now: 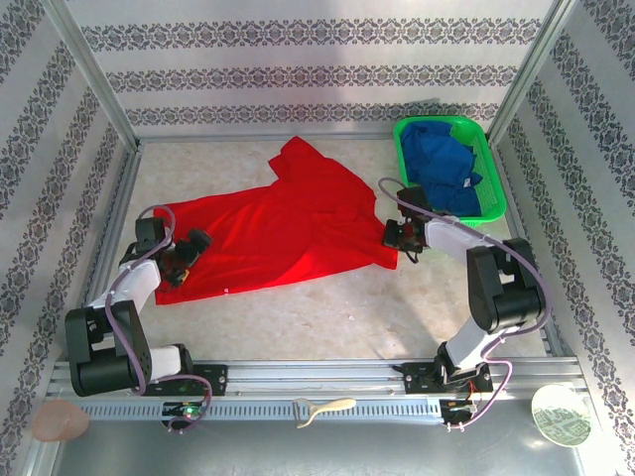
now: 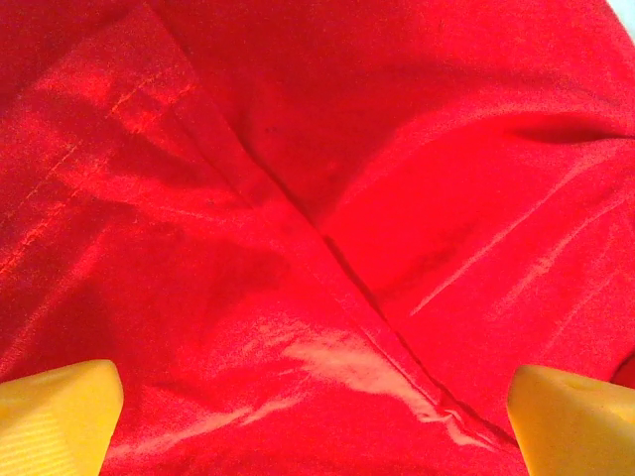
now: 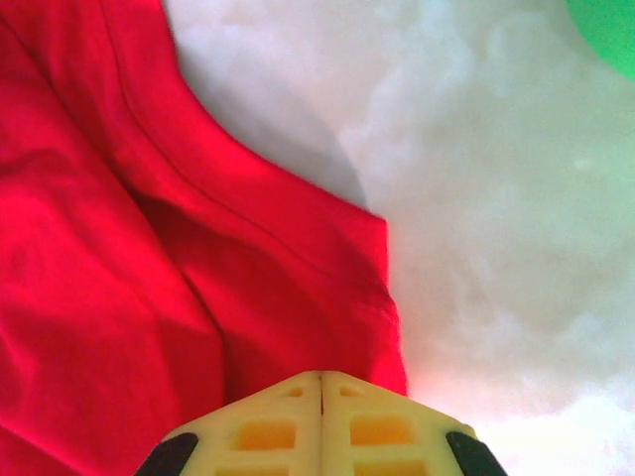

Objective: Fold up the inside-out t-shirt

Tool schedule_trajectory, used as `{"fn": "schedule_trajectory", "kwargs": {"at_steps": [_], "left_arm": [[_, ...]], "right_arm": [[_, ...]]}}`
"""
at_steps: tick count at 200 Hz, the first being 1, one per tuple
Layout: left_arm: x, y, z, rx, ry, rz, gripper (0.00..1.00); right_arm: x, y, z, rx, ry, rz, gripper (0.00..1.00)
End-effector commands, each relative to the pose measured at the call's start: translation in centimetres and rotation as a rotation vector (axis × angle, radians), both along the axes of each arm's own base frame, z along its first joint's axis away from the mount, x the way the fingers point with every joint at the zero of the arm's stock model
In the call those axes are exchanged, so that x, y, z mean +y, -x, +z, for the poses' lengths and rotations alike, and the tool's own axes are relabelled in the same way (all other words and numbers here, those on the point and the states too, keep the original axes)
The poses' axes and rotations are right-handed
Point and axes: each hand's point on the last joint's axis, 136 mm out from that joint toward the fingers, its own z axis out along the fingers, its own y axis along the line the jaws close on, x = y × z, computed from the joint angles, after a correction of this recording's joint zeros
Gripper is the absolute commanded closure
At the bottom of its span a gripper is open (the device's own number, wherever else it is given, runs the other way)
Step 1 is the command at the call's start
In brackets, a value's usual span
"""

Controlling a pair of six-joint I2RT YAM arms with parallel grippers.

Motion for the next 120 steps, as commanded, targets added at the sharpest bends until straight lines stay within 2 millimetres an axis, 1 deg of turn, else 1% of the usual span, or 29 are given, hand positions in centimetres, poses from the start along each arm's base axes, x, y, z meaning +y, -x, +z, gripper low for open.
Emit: {"fn": "schedule_trajectory", "kwargs": {"at_steps": [1,45,63,66,72,73,76,80,83,93,120], "left_arm": [[-0.3,-0.3,1.2,-0.052,-0.015,-0.027,0.0],[-0.5,-0.3,3.0,-0.08,-0.026,-0.042,0.0],[-0.6,-0.4,3.4,-0.093,-0.019,-0.043,0.0],[-0.6,-0.5,3.5,-0.097,-0.017,-0.043,0.0],[-0.7,-0.5,3.6,-0.099,-0.012,-0.044,0.0],[-0.7,-0.5,3.6,-0.1,-0.011,-0.044,0.0],[-0.7,-0.5,3.6,-0.1,-0.008,-0.043,0.0],[-0.7,-0.6,3.6,-0.101,-0.007,-0.041,0.0],[-0.8,-0.6,3.7,-0.104,-0.006,-0.042,0.0],[-0.8,-0.6,3.8,-0.106,-0.005,-0.042,0.0],[-0.8,-0.7,3.8,-0.106,-0.002,-0.04,0.0]], "right_arm": [[-0.5,4.6,-1.5,0.129,-0.029,-0.028,1.0],[-1.7,9.0,-1.6,0.129,-0.033,-0.082,1.0],[-1.8,9.3,-1.1,0.096,-0.05,-0.101,1.0],[-1.8,9.2,-0.9,0.09,-0.052,-0.105,0.93],[-1.7,9.0,-0.7,0.079,-0.059,-0.106,0.75],[-1.7,8.9,-0.7,0.078,-0.059,-0.107,0.73],[-1.6,8.7,-0.5,0.074,-0.063,-0.108,0.64],[-1.6,8.5,-0.4,0.07,-0.065,-0.109,0.57],[-1.4,8.3,-0.3,0.068,-0.068,-0.107,0.54],[-1.1,7.7,-0.1,0.062,-0.07,-0.102,0.5],[-0.4,5.8,-0.1,0.057,-0.061,-0.091,0.49]]}}
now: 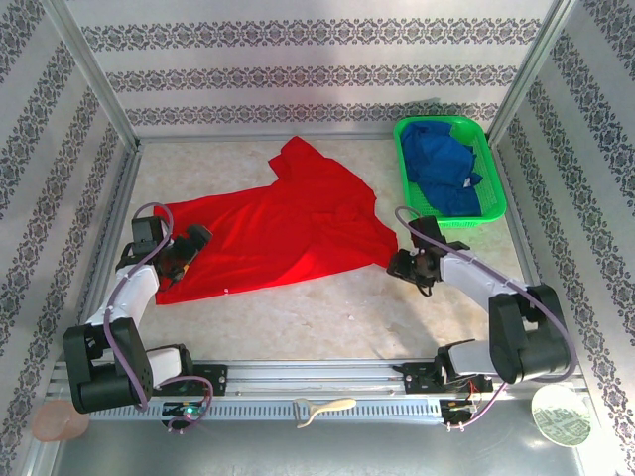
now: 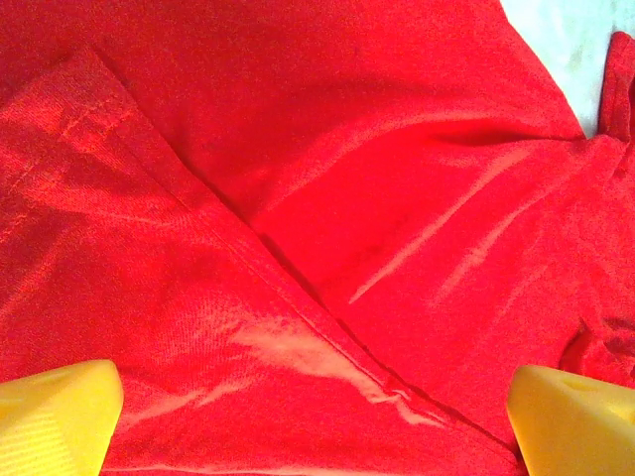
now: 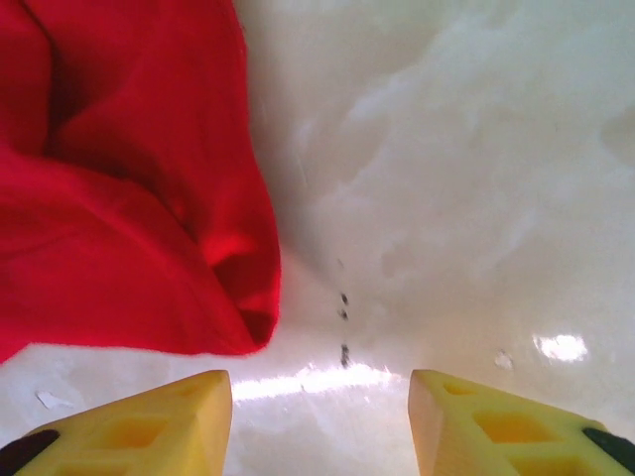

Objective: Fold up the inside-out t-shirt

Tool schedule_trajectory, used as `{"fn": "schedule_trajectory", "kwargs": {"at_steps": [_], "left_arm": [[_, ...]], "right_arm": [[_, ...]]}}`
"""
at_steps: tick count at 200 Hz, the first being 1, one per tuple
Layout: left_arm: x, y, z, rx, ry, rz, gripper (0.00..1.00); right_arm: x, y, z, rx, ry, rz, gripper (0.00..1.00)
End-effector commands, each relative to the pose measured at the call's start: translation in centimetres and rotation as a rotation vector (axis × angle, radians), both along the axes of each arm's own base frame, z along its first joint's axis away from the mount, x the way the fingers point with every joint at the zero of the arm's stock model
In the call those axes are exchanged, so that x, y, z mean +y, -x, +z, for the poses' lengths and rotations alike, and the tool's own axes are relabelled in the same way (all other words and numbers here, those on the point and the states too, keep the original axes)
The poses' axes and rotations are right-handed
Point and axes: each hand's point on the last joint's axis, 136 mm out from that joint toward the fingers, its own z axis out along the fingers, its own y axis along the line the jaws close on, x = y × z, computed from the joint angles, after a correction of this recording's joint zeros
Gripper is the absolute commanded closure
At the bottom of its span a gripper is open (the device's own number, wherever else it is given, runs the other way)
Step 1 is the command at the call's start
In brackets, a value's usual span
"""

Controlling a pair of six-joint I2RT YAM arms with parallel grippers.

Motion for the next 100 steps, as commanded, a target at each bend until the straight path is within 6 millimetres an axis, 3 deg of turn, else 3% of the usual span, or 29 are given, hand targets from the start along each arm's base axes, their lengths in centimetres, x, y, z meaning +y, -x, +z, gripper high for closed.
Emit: {"fn": "schedule_trajectory", "kwargs": {"at_steps": [1,32,51,64,87,100], "left_arm": [[-0.4,-0.2,1.2,-0.021,0.003,-0.017,0.0],[-0.6,-0.3,1.4,-0.03,0.013,-0.014,0.0],[-0.6,-0.4,1.6,-0.036,0.016,-0.012,0.0],[-0.6,-0.4,1.6,-0.039,0.02,-0.01,0.0],[-0.8,-0.5,2.0,-0.051,0.03,-0.013,0.0],[-0.9,-0.4,2.2,-0.056,0.033,-0.015,0.0]], "right_arm": [[1.0,-2.3,0.7,-0.031,-0.015,-0.007,0.49],[1.8,-3.8,-0.1,-0.017,-0.01,0.0,0.52],[2.3,-4.1,-0.7,-0.004,-0.023,0.003,0.59],[2.5,-4.1,-0.9,0.002,-0.026,0.008,0.69],[2.0,-3.2,-0.5,0.001,-0.017,0.001,0.99],[1.5,-2.1,-0.3,0.007,-0.008,-0.006,1.0]]}}
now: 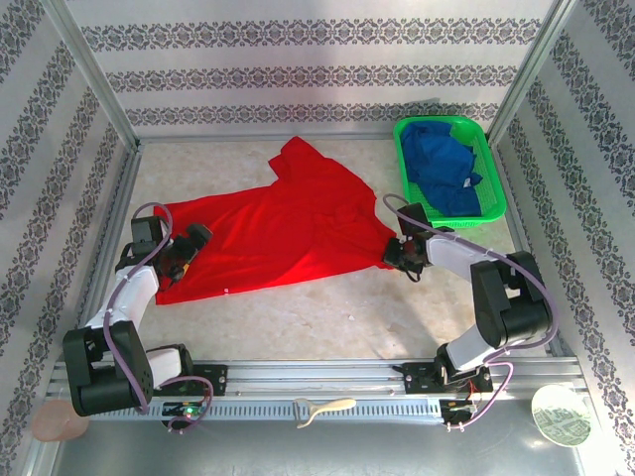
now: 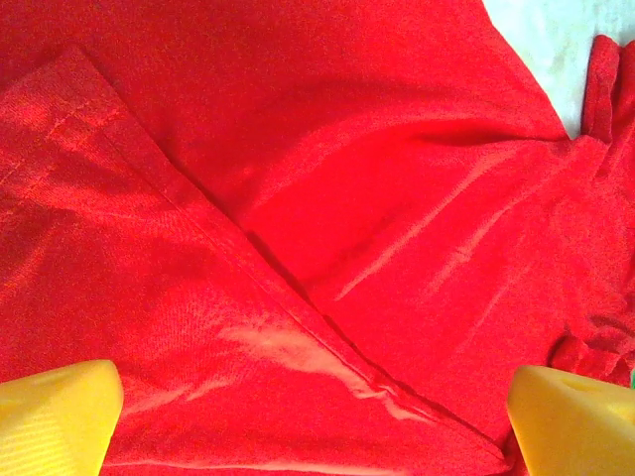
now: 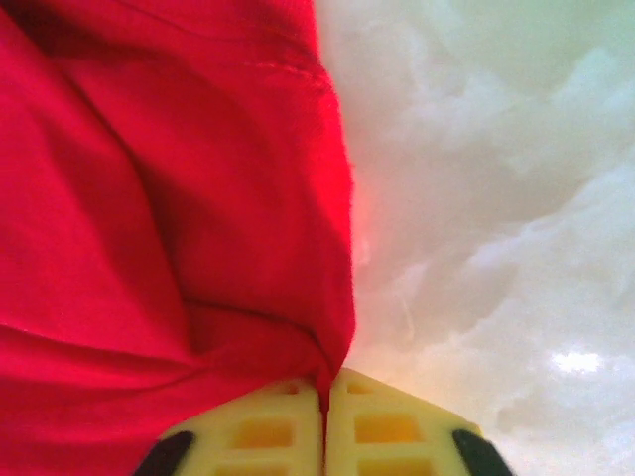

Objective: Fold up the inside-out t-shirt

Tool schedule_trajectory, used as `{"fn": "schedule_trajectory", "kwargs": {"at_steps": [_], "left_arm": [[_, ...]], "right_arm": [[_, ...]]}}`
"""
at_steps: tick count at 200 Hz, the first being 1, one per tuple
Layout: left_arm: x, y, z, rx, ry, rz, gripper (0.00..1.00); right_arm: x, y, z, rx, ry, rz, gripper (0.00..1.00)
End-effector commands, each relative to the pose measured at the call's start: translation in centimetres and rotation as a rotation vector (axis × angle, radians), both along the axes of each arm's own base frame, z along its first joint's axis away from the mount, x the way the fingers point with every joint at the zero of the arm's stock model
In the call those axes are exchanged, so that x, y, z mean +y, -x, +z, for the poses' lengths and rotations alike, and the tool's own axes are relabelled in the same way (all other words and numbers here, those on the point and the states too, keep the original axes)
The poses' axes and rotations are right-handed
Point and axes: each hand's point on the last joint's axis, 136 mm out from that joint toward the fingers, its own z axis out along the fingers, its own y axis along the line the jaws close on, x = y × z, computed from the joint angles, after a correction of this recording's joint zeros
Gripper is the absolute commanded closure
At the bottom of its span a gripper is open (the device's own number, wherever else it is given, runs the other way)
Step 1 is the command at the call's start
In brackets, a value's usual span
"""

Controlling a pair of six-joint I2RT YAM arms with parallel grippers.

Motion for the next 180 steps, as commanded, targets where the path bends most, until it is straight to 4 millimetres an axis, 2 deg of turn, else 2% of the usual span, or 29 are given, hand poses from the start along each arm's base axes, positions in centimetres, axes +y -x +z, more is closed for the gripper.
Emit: {"fn": "schedule_trajectory", "kwargs": {"at_steps": [1,34,63,78,89,98,105,123,139,160,180], "left_arm": [[-0.7,-0.4,1.7,-0.041,0.019,-0.016,0.0],[-1.0,-0.1,2.4,-0.058,0.025,-0.027,0.0],[-1.4,0.5,2.9,-0.06,0.028,-0.048,0.0],[-1.6,0.7,3.1,-0.061,0.029,-0.06,0.0],[-1.7,0.9,3.4,-0.06,0.028,-0.072,0.0],[-1.8,1.0,3.8,-0.062,0.022,-0.082,0.0],[-1.8,1.0,4.0,-0.062,0.014,-0.091,0.0],[-1.7,1.0,4.7,-0.066,-0.013,-0.111,0.0],[-1.6,0.7,4.9,-0.063,-0.045,-0.131,0.0],[-1.0,-0.2,4.8,-0.036,-0.092,-0.153,0.0],[0.3,-1.3,4.2,0.013,-0.164,-0.163,0.0]], "right_arm": [[-0.4,1.5,0.6,0.0,0.003,-0.001,1.0],[-1.6,5.5,0.9,0.019,0.005,-0.025,1.0],[-2.4,10.0,0.0,0.055,-0.013,-0.052,1.0],[-2.7,11.7,-0.1,0.055,-0.026,-0.068,1.0],[-3.2,12.5,0.5,0.049,-0.009,-0.081,0.74],[-3.3,12.1,1.8,-0.008,-0.018,-0.095,0.63],[-3.5,11.6,3.1,-0.044,-0.01,-0.104,0.59],[-3.2,9.0,7.0,-0.137,-0.003,-0.069,0.59],[-1.9,5.7,9.7,-0.19,-0.004,0.014,0.59],[0.5,1.2,11.5,-0.213,0.003,0.125,0.59],[2.5,-2.5,10.8,-0.182,0.032,0.208,0.58]]}}
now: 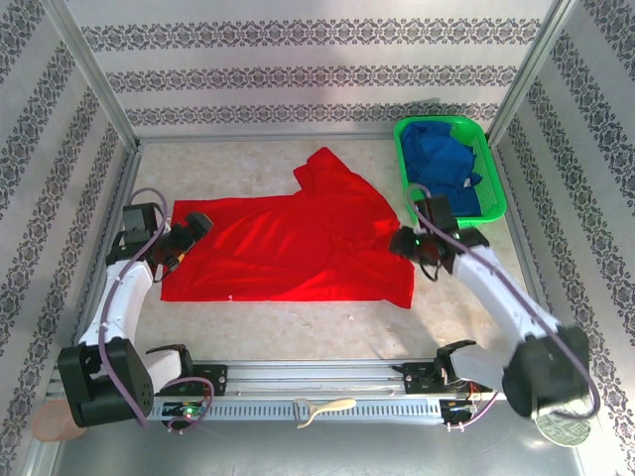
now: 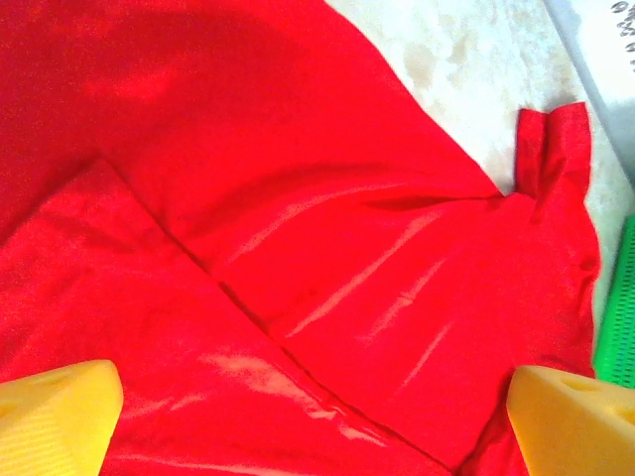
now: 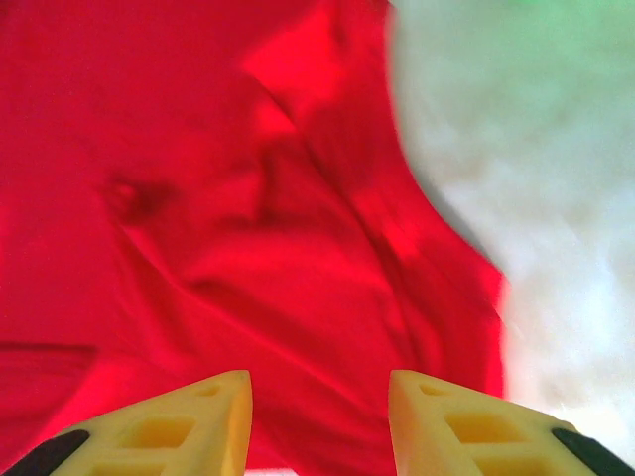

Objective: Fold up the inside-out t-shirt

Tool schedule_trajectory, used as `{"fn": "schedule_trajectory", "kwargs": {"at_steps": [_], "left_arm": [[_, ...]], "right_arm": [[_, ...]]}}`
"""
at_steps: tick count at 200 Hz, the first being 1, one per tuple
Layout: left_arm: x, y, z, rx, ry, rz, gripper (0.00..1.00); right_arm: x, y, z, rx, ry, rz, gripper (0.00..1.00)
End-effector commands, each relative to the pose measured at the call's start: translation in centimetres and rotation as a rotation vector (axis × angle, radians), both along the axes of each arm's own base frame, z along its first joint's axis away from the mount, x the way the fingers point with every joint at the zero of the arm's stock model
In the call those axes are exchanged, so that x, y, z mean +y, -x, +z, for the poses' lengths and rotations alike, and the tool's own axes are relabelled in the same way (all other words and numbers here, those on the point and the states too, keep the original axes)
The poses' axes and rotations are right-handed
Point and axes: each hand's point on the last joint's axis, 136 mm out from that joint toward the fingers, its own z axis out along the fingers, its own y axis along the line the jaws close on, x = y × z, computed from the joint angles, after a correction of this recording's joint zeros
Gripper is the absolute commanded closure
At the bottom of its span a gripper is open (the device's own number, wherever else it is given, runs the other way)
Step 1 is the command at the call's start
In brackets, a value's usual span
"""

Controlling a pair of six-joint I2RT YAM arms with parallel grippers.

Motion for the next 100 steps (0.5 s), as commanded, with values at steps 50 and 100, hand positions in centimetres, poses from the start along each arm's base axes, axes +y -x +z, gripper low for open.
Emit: {"fn": "schedule_trajectory", "kwargs": {"at_steps": [50,100], "left_arm": [[0.7,-2.3,-4.1,0.17,-0.111,-0.091,0.0],[0.8,-2.7,-6.4,0.207,-0.109,-0.068,0.0]], "right_arm": [[4.9,-7.7,-5.2,0.109,0.136,0.219,0.56],[5.1,-8.8,-7.8,0.158,0.158,0.225,0.57]]}}
